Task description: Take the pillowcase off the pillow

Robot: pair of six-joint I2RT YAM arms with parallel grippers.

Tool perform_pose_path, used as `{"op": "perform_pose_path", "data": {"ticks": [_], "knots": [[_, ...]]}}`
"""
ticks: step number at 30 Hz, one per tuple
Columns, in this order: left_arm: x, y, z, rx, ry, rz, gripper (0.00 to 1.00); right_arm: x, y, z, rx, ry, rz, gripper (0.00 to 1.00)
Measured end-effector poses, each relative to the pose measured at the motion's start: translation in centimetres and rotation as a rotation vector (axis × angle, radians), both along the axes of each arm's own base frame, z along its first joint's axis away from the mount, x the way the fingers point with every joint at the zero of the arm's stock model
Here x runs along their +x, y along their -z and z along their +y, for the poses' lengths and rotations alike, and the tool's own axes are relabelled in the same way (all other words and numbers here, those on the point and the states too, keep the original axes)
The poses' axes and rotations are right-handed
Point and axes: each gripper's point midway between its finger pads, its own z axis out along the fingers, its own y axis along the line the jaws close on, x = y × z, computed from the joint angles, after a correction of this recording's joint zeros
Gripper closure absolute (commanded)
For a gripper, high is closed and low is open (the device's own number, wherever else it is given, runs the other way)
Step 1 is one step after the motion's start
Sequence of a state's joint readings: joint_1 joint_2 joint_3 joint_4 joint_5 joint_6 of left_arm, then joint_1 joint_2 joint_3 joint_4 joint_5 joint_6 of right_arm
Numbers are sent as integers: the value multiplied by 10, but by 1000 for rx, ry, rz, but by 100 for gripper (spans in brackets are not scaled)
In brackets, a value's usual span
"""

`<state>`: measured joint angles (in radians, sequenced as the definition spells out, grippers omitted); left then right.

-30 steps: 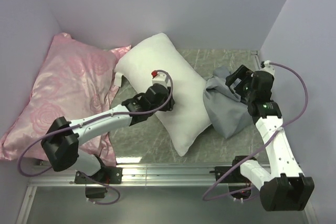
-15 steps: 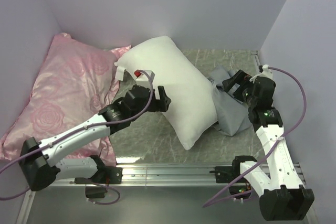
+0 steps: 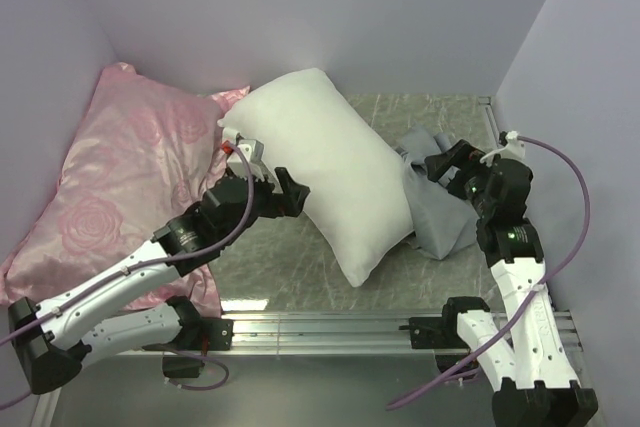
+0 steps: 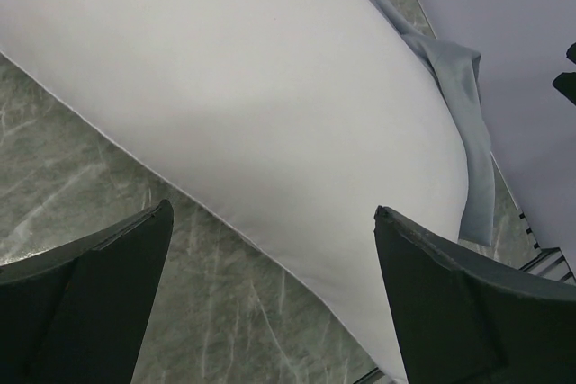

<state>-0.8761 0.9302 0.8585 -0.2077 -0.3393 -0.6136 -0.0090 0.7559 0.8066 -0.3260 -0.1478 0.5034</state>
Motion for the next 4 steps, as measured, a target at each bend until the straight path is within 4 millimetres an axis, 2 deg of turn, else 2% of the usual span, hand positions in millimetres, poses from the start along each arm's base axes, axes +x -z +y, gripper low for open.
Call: {"op": "perform_pose_path", "data": {"ticks": [4], "knots": [[-1, 2, 1, 3, 0, 2, 0, 0, 1, -1, -5, 2, 3, 0]]}}
